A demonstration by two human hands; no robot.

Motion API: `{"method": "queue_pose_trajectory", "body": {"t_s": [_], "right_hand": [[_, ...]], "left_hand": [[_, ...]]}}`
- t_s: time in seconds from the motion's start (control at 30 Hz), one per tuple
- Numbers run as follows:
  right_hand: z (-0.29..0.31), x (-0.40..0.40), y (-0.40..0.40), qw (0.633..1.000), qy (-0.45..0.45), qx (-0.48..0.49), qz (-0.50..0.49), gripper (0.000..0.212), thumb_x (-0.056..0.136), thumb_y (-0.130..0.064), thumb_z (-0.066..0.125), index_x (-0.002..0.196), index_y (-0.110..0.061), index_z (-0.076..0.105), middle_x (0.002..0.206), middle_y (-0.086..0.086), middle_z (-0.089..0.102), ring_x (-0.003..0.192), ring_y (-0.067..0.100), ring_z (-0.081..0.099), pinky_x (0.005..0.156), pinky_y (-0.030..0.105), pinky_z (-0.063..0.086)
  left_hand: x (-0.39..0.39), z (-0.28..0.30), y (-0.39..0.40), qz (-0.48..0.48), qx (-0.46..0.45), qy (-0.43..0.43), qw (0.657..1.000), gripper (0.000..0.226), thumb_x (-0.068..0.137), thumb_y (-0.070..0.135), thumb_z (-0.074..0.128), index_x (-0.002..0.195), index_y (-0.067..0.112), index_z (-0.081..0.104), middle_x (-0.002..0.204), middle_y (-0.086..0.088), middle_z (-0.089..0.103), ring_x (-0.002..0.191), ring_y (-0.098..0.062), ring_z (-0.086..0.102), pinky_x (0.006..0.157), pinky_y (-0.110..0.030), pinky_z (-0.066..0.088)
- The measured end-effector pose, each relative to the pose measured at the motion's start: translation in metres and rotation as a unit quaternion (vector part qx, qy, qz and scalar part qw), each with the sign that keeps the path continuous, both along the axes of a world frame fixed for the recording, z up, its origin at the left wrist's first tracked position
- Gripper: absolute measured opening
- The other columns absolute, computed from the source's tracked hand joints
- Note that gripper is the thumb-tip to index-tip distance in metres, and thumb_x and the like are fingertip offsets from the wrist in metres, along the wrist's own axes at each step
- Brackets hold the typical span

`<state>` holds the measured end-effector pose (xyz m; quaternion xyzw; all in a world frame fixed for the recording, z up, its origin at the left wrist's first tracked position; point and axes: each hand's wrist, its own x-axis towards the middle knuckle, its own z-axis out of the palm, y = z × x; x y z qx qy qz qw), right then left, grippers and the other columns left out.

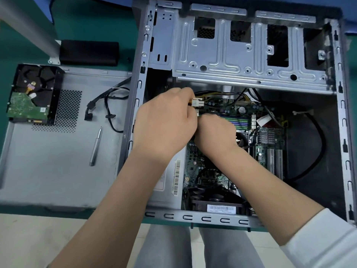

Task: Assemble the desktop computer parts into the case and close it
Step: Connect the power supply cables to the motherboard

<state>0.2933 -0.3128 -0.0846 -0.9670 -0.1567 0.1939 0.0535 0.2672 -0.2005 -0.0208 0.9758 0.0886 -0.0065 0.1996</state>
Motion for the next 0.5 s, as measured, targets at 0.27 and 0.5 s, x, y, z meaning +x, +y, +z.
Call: {"method": "queue_pose_trajectory", "body": {"t_s": [0.27,0.5], "right_hand": [[0.0063,0.0002,0.0085,1.0,0.007,-0.01,0.011,0.013,0.084,-0.005,0.053,0.079,-0.017,0.05,0.087,0.004,0.061,0.082,0.03,0.059,0.06,0.029,0.034],[0.004,0.0031,0.0054,1.0,0.018,-0.017,-0.018,0.013,0.083,-0.008,0.055,0.077,-0.019,0.051,0.074,0.001,0.05,0.07,0.027,0.052,0.056,0.025,0.031]], "left_hand": [[0.0001,0.0003,0.0007,-0.001,0.0,-0.003,1.0,0.022,0.087,0.02,0.042,0.098,0.027,0.06,0.089,0.009,0.059,0.071,-0.014,0.046,0.058,-0.029,0.032],[-0.0004,0.0015,-0.0004,0.0,0.001,0.003,1.0,0.019,0.086,0.02,0.042,0.093,0.026,0.058,0.088,0.009,0.058,0.072,-0.016,0.047,0.058,-0.029,0.029]]}}
